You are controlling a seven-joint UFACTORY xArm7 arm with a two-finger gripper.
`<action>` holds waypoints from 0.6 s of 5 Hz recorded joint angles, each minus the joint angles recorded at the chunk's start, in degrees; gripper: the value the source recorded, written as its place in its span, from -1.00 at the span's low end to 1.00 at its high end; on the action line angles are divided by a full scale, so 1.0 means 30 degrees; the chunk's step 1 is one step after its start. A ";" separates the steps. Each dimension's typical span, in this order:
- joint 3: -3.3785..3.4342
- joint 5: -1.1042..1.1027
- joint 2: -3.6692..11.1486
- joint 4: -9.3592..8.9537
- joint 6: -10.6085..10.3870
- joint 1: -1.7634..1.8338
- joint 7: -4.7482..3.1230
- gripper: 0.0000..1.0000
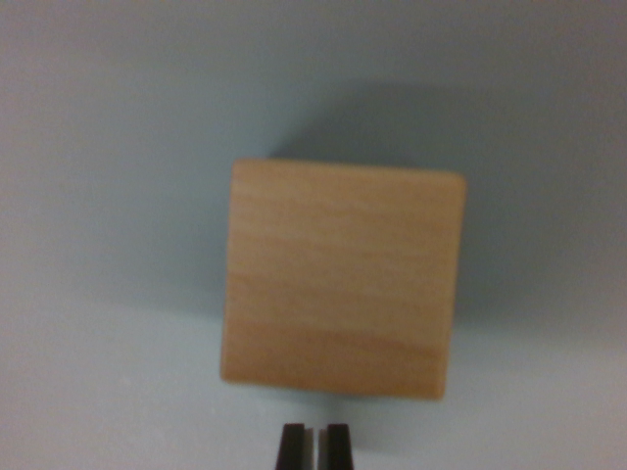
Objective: Push wooden cube
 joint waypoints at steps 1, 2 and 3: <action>-0.0055 -0.0049 0.0427 0.0697 0.0275 -0.0021 -0.0061 1.00; -0.0055 -0.0049 0.0427 0.0697 0.0275 -0.0021 -0.0061 1.00; -0.0117 -0.0104 0.0907 0.1480 0.0583 -0.0044 -0.0130 1.00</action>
